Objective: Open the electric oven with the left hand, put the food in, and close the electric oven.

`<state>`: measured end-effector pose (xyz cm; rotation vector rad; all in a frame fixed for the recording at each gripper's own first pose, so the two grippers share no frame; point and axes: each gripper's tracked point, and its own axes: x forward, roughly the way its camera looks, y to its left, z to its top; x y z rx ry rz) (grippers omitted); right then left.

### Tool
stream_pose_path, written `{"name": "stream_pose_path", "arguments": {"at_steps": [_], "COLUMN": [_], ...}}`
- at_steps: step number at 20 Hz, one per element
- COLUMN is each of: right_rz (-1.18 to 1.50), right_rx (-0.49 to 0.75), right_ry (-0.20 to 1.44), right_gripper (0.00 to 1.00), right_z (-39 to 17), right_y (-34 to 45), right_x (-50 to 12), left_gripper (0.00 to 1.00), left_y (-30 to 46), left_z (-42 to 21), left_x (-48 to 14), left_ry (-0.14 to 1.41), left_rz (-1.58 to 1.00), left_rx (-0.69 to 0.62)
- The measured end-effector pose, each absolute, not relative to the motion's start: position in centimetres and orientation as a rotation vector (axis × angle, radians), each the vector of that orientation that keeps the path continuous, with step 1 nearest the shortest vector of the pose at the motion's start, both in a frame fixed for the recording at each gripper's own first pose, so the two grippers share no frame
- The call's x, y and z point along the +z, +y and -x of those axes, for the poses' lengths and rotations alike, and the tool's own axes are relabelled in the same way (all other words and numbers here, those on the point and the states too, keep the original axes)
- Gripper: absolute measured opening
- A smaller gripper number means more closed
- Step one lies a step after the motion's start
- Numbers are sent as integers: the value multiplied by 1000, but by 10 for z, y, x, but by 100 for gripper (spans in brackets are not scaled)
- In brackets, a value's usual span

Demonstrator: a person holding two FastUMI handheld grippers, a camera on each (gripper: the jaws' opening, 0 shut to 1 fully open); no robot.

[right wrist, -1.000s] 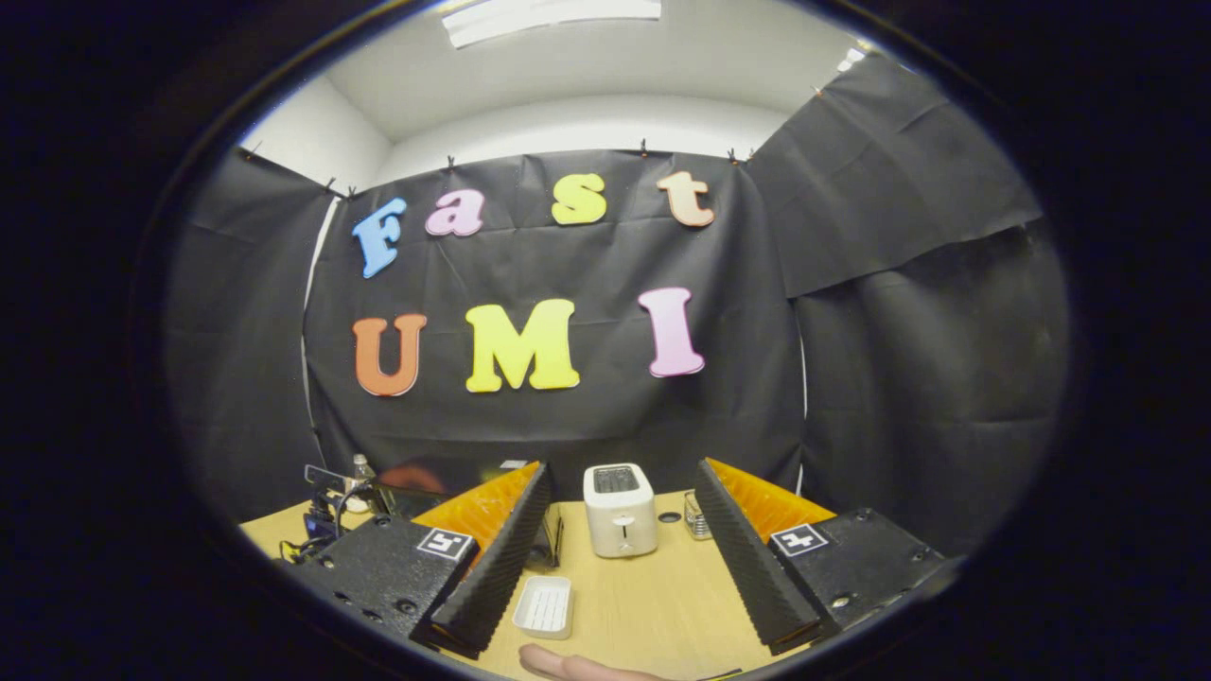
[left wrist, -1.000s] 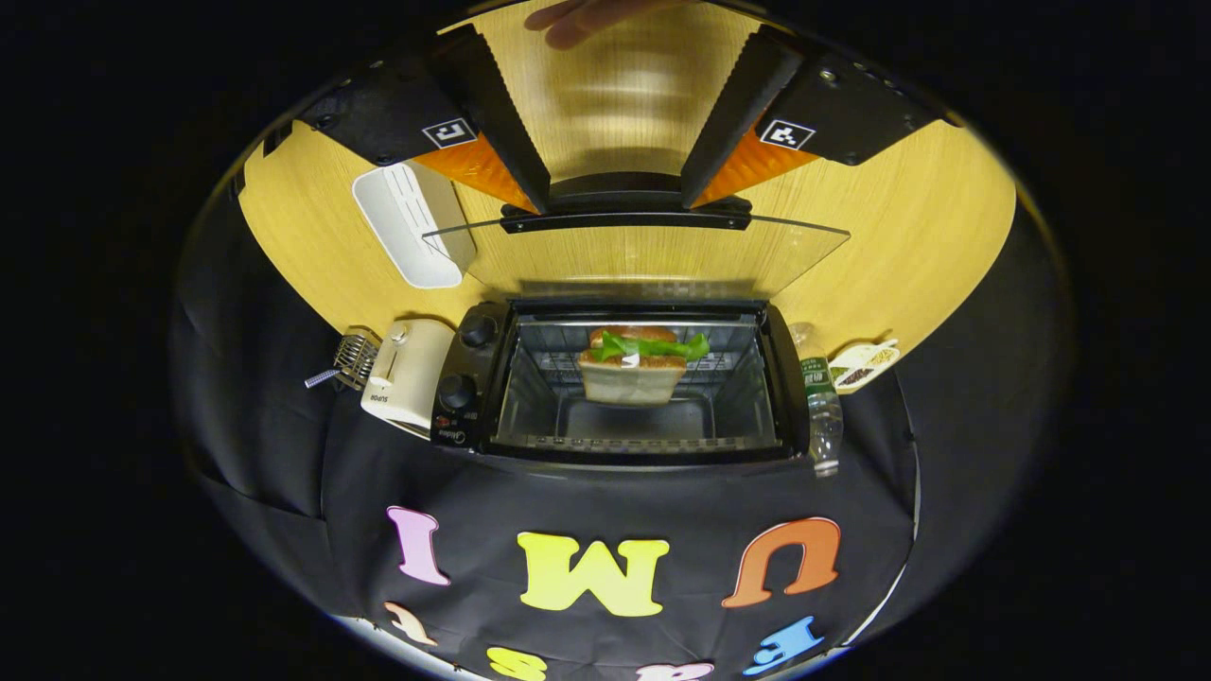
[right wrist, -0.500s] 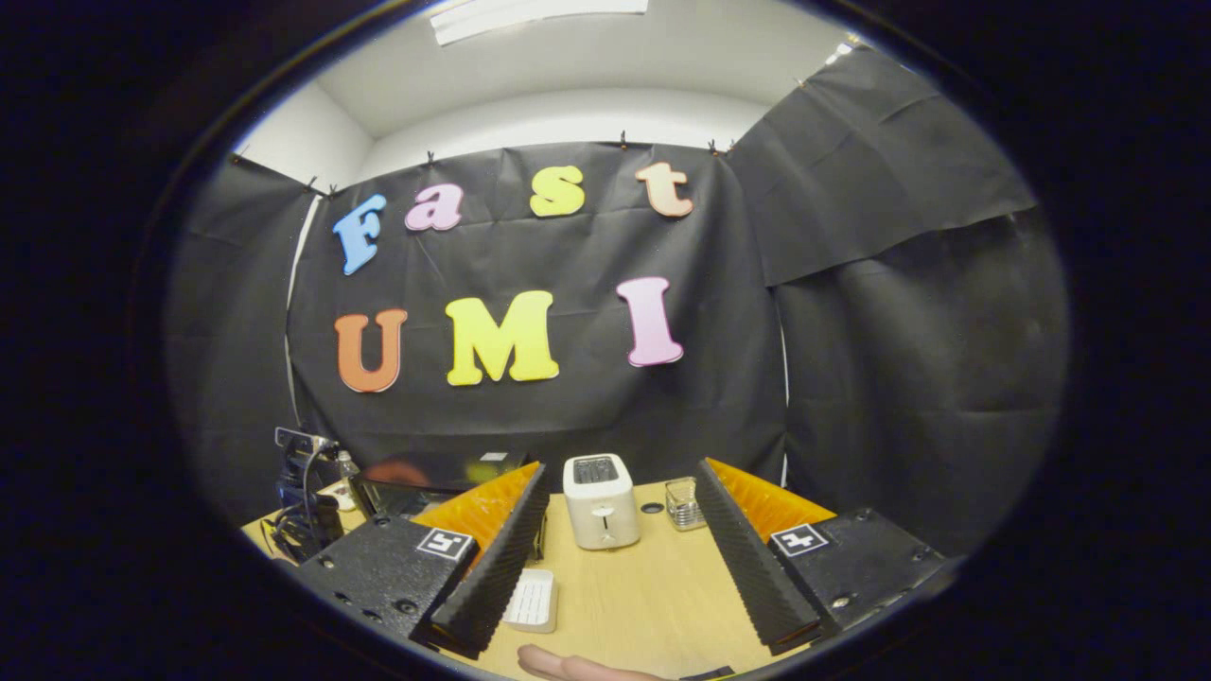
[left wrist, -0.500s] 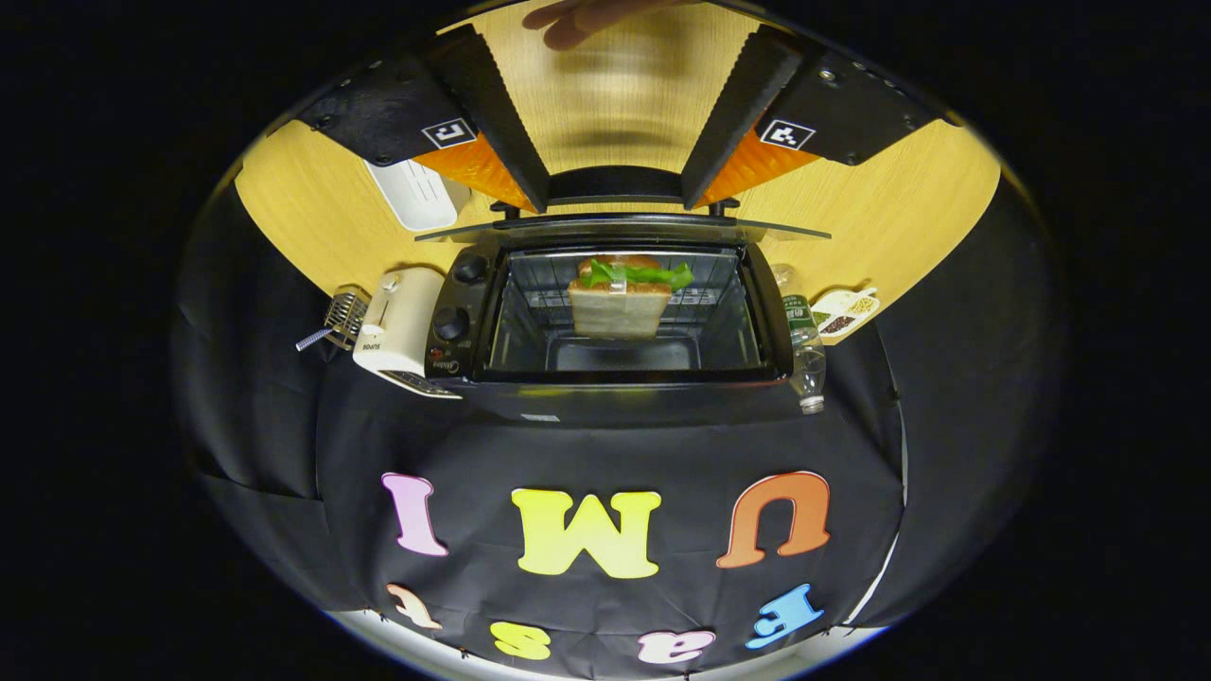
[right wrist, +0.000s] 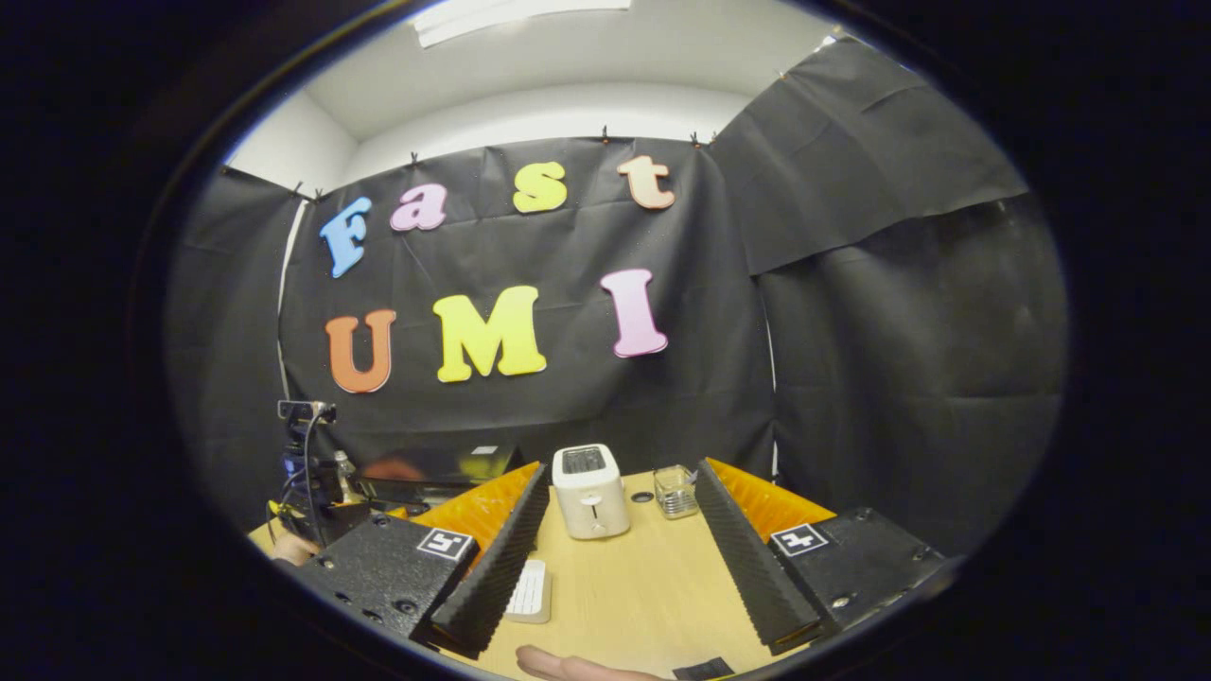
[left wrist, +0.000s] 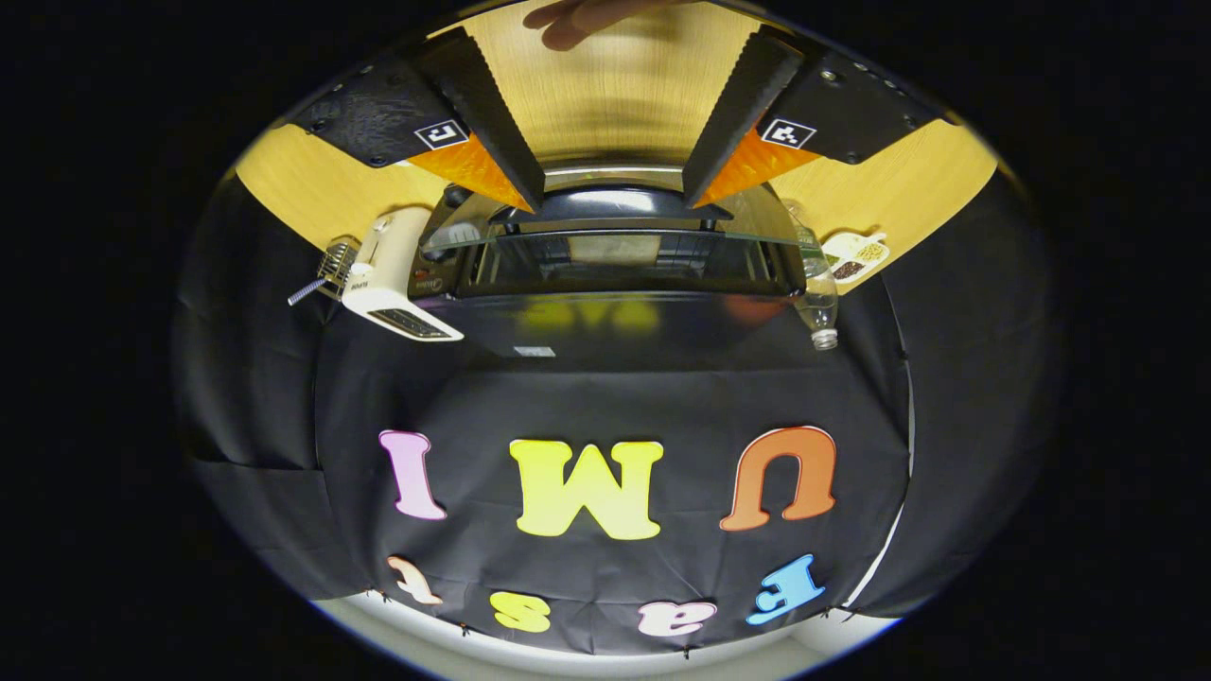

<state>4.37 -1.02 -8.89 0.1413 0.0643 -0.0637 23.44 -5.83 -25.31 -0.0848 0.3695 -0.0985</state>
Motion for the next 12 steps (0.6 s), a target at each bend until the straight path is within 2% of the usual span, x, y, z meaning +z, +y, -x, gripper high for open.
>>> {"name": "stream_pose_path", "arguments": {"at_steps": [6,7,12], "right_rz": [-124,-120,-130], "right_rx": [-43,-45,-53], "right_ry": [79,70,42], "right_gripper": [88,99,99], "right_z": [-23,-16,24], "right_y": [-7,-9,-17], "right_x": [-88,-85,-77], "left_gripper": [94,94,93], "left_y": [-56,-56,-52], "left_z": [-211,-201,-144], "left_x": [-213,-201,-148], "left_ry": [276,248,148], "left_rz": [127,124,119], "left_rx": [-98,-101,-111]}}
